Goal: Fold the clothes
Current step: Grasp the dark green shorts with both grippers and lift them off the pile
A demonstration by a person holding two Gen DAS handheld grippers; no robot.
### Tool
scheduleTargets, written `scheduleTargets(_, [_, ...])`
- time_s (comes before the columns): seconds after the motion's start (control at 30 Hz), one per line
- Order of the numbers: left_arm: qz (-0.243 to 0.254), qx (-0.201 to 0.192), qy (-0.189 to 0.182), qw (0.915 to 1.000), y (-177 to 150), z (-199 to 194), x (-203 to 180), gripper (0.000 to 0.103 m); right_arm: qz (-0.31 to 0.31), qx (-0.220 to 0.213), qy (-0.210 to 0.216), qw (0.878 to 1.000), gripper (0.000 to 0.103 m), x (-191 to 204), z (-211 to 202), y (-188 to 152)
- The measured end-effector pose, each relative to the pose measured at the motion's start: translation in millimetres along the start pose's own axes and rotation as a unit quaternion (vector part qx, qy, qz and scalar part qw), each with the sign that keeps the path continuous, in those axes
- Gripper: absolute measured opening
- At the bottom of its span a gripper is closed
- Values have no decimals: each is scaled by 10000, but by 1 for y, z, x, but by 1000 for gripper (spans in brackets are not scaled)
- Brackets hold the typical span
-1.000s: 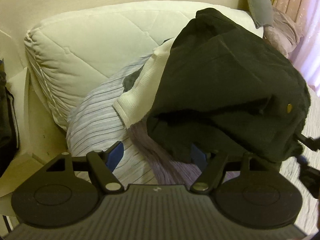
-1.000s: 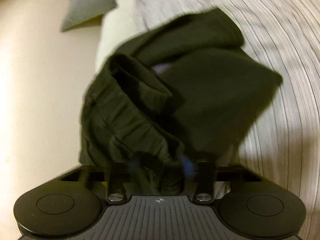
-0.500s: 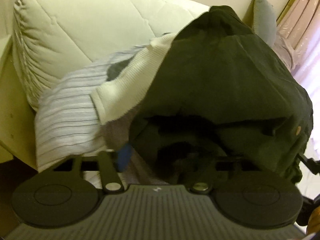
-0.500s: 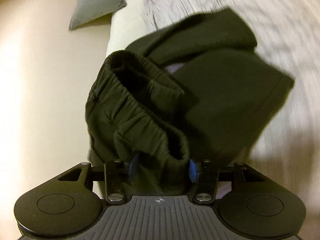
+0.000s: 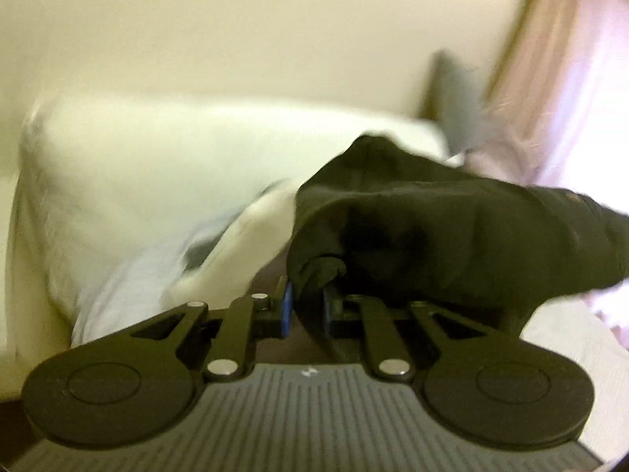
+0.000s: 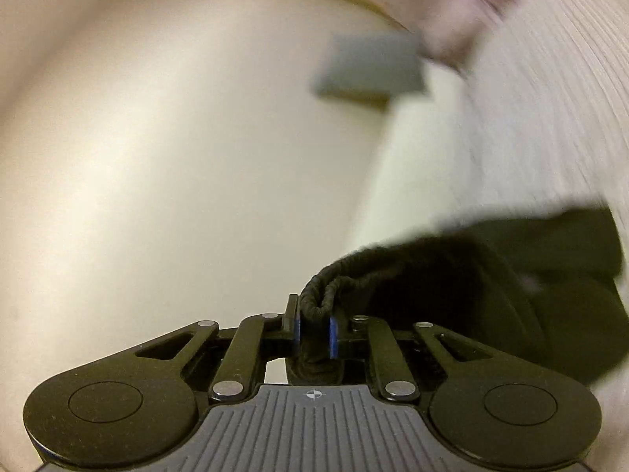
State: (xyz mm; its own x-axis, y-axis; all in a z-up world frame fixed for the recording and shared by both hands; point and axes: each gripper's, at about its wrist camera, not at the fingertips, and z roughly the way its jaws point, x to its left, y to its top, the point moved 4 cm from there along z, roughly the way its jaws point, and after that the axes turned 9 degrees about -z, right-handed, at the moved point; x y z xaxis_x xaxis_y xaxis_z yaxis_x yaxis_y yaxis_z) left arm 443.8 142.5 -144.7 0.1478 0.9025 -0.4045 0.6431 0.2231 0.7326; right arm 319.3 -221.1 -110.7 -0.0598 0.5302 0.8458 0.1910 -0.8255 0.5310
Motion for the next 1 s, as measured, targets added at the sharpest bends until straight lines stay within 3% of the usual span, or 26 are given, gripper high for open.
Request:
scheduleTargets(0.13, [601, -526, -702, 9943, 25, -39, -61, 11, -402, -822, 353, 9952, 12, 46, -53, 41])
scheduleTargets(0.27, [898, -840, -1551, 9802, 29, -76, -129, 11, -1003, -1706, 501, 9789, 11, 93, -136, 77])
scheduleTargets(0.4, [1215, -1039, -2440, 9565, 18, -118, -205, 11, -1553, -2581, 428, 9526, 12, 142, -233, 98])
scheduleTargets(0.57, [1207, -1124, -3570, 9194, -6, -181, -297, 10, -2016, -3412, 88, 9181, 12, 181, -370, 102])
scheduleTargets(0.73, [1213, -1018, -4401, 8839, -54, -248, -373, 9, -2407, -3784, -460, 8926, 12, 213, -488, 78])
scheduleTargets(1.0, [1166, -478, -5331, 8366, -154, -323, -474, 9, -2350, -3918, -1475, 8772, 12, 230, -622, 41])
